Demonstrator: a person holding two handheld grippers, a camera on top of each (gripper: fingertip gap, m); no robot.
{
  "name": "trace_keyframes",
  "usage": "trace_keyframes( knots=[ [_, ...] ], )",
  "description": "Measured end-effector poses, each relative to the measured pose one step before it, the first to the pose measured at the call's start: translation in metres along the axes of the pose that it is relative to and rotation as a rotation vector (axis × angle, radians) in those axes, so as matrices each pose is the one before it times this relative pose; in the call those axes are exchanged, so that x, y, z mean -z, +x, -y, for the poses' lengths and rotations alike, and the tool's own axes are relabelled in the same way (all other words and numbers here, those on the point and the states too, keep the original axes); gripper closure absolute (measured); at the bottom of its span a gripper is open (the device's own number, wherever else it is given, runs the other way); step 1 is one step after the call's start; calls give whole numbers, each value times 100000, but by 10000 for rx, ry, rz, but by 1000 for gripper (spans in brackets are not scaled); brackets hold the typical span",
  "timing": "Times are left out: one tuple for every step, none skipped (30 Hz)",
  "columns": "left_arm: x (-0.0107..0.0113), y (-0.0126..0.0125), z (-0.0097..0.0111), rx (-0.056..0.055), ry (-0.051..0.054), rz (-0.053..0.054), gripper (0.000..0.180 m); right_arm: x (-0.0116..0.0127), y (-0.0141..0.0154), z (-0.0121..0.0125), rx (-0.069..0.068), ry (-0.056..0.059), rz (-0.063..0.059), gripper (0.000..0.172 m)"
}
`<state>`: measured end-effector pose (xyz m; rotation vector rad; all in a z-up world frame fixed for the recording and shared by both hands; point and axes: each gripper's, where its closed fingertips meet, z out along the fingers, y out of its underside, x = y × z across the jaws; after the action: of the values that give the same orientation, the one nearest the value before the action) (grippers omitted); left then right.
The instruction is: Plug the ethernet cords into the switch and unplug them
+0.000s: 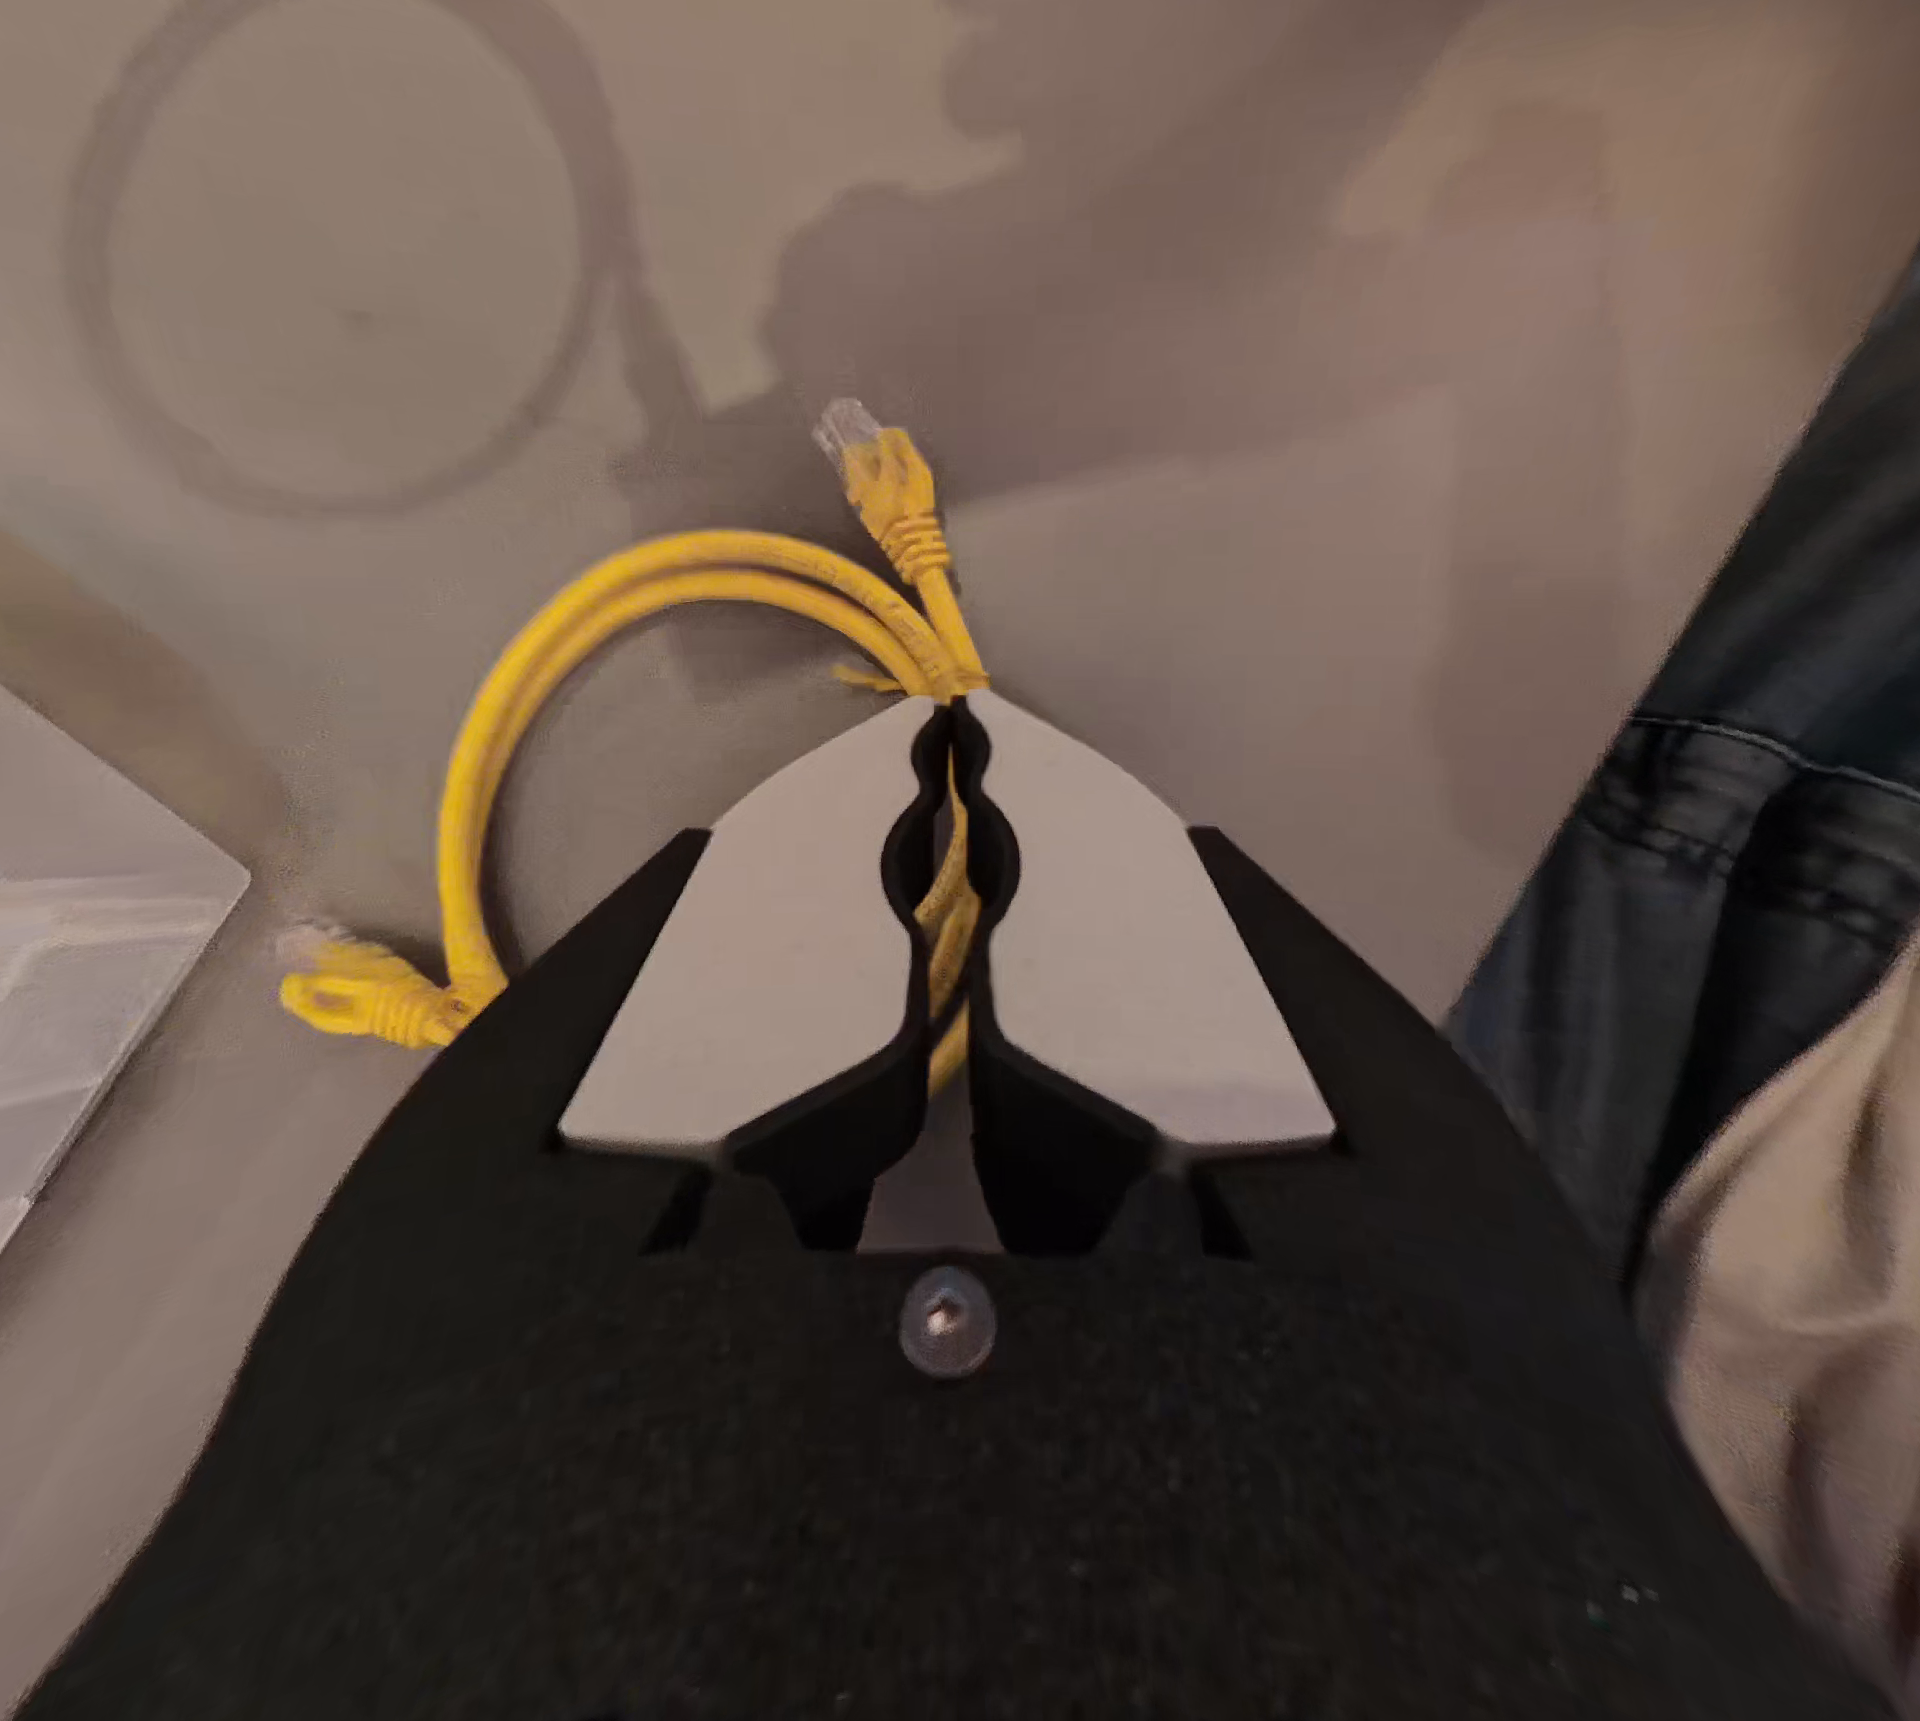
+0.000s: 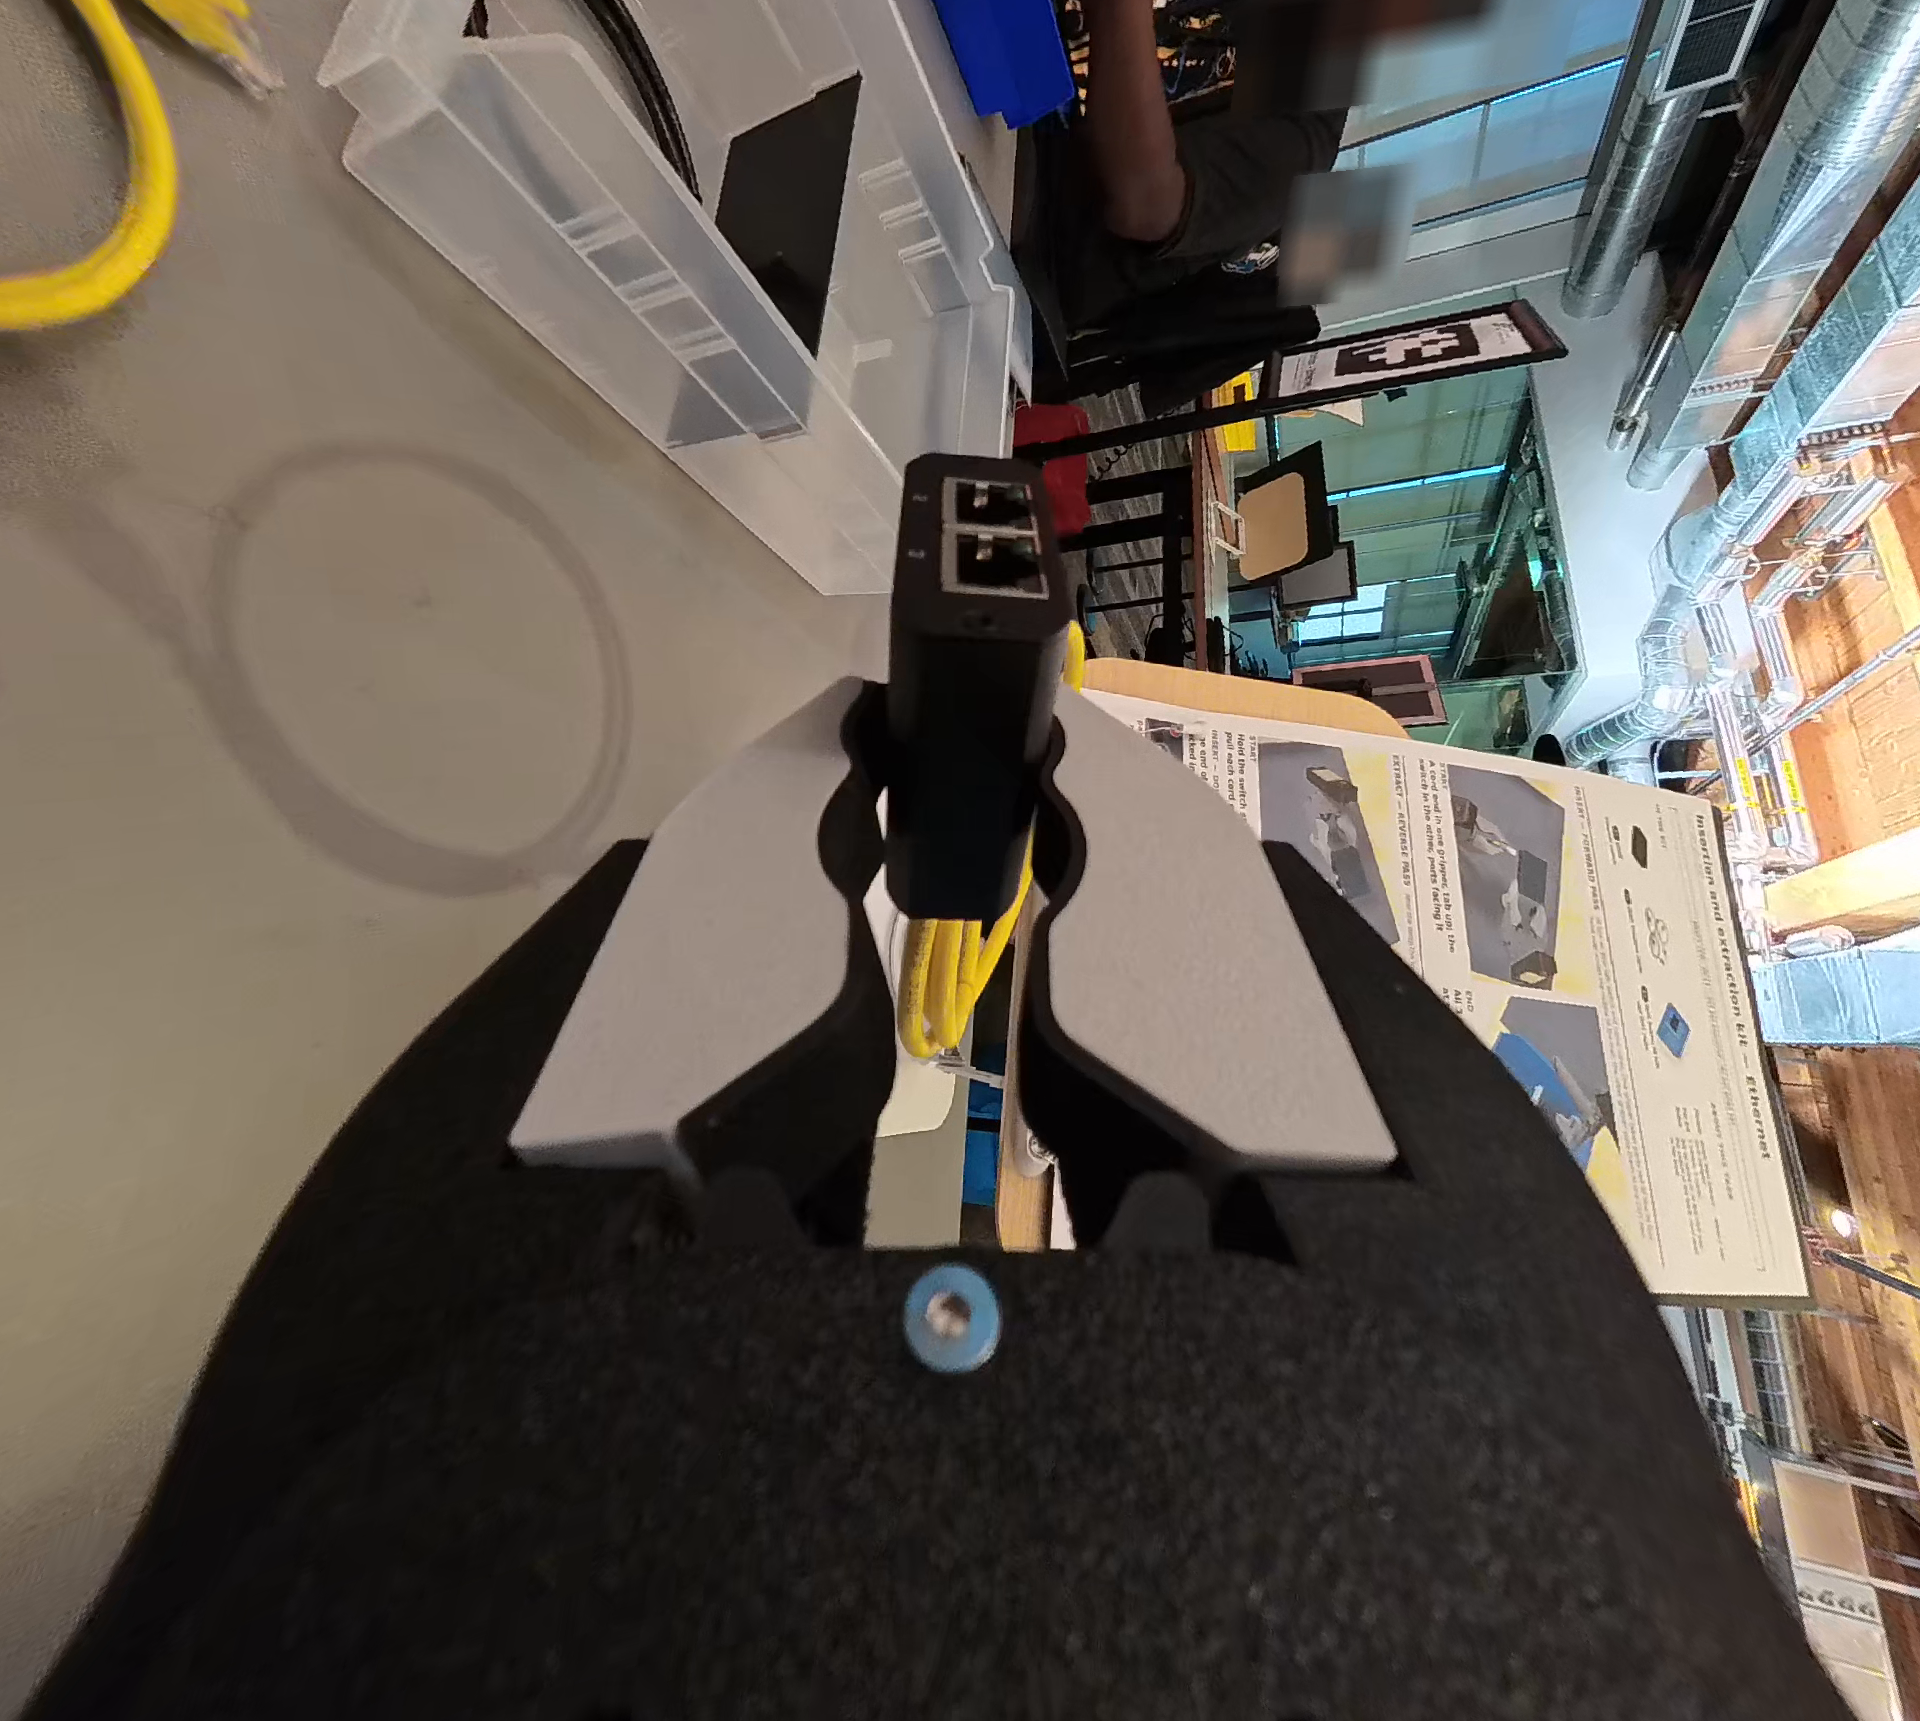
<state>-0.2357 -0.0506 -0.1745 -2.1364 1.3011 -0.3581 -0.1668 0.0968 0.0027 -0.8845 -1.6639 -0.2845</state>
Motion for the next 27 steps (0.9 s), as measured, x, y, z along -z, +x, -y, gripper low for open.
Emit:
trace_keyframes(
  knots=[
    [-234,-184,4,-172,133,236,180,18,38,-59,-2,-16,-16,147],
    [-54,-62,229,-161,209,228,179,31,40,-55,-5,-6,-5,147],
    [90,16,605,-152,396,251,171,33,25,-64,-15,-19,2,147],
    [112,123,800,-135,501,234,159,37,75,-44,-5,-11,-27,147],
    [-36,169,567,-141,318,190,150,53,50,-17,-12,8,-11,147],
    [-203,-95,174,-137,12,317,143,33,45,-3,-18,11,0,147],
    [-316,-280,-108,-118,-181,375,134,24,37,19,-13,12,-11,147],
    [-400,-44,-137,-80,-195,169,126,16,11,27,-13,19,2,147],
    [-361,-42,-115,25,-186,144,123,-5,-30,47,-11,18,18,147],
    [-274,-35,32,74,-77,139,123,0,-32,31,11,7,8,147],
    [-178,128,231,33,86,50,125,-15,-23,19,23,-5,4,147],
    [-103,-31,200,-47,74,187,129,-7,-34,-7,19,-15,13,147],
    [-52,-226,105,-175,19,340,135,2,-18,-20,23,-11,13,147],
    [-33,-228,47,-288,-7,363,139,17,13,-34,20,-12,-14,147],
    [-64,-123,-78,-318,-93,312,140,17,33,-37,-2,-12,-7,147],
    [-87,-51,-199,-281,-166,272,140,32,34,-46,-23,-9,4,147],
    [-98,199,-162,-224,-124,112,140,30,56,-16,-24,7,-9,147],
    [-73,354,-78,-136,-51,17,141,39,45,-9,-20,19,-9,147],
    [-64,312,-70,-55,-67,35,142,29,35,-4,-21,13,-1,147],
    [-53,196,-56,-6,-86,73,146,20,33,-10,-5,7,-5,147],
    [-15,84,29,-19,-30,85,149,16,29,-18,-4,-2,-8,147],
    [-55,-59,-43,4,-94,135,151,-3,4,-5,-7,-1,3,147],
    [-63,-82,-8,11,-64,91,151,2,2,-13,-3,-7,7,147],
    [-87,-152,-115,46,-112,104,152,-1,-11,6,6,-4,2,147],
    [-106,-26,-86,76,-92,-7,156,-7,-13,16,9,4,5,147],
    [-91,107,-26,96,-31,-94,161,-10,-30,34,3,0,20,147],
    [-87,32,-43,129,-40,-40,166,-4,-12,30,1,2,4,147]
  ],
)
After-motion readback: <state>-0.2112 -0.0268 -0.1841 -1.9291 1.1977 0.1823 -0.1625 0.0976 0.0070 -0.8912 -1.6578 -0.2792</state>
